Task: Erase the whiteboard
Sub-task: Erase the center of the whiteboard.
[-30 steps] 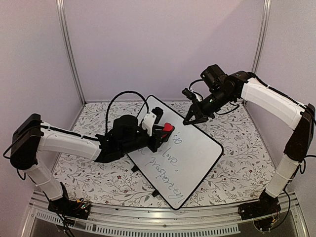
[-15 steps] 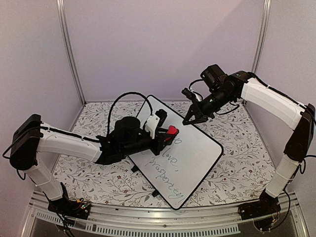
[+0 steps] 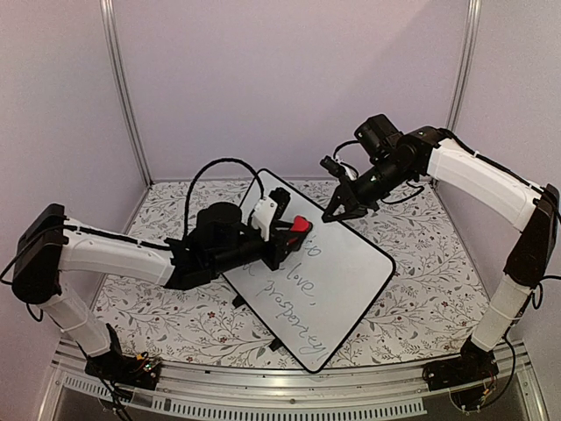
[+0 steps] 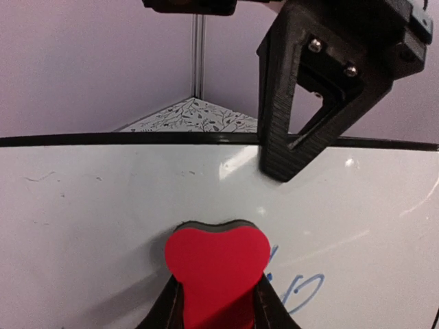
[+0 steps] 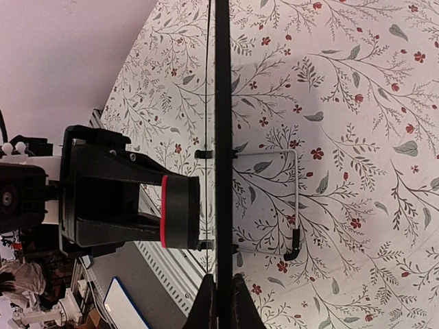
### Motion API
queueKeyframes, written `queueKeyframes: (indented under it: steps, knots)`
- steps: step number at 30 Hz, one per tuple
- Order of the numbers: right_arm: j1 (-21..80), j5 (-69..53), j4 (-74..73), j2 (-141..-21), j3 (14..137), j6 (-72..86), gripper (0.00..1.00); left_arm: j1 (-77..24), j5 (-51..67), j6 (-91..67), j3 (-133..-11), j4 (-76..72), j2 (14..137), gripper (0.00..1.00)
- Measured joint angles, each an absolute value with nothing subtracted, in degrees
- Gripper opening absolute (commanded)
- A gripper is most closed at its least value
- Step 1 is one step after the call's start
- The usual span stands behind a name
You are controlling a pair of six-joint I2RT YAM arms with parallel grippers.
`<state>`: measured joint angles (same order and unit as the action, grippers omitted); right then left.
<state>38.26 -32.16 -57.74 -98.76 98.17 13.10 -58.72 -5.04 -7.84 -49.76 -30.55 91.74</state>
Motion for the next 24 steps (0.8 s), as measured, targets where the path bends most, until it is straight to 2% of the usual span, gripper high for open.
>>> queueKeyframes:
  steps: [10,24]
  knots:
    - [38.59,-32.27,-57.21,-98.76,97.71,12.99,0.0,-54.52,-5.45,-8.25,-48.25,-30.22,80.86,0.0]
    - [38.63,-30.98,-57.21,-98.74,97.71,12.32,0.0,-55.48,-7.16,-8.84,-38.92,-37.21,80.38,0.0]
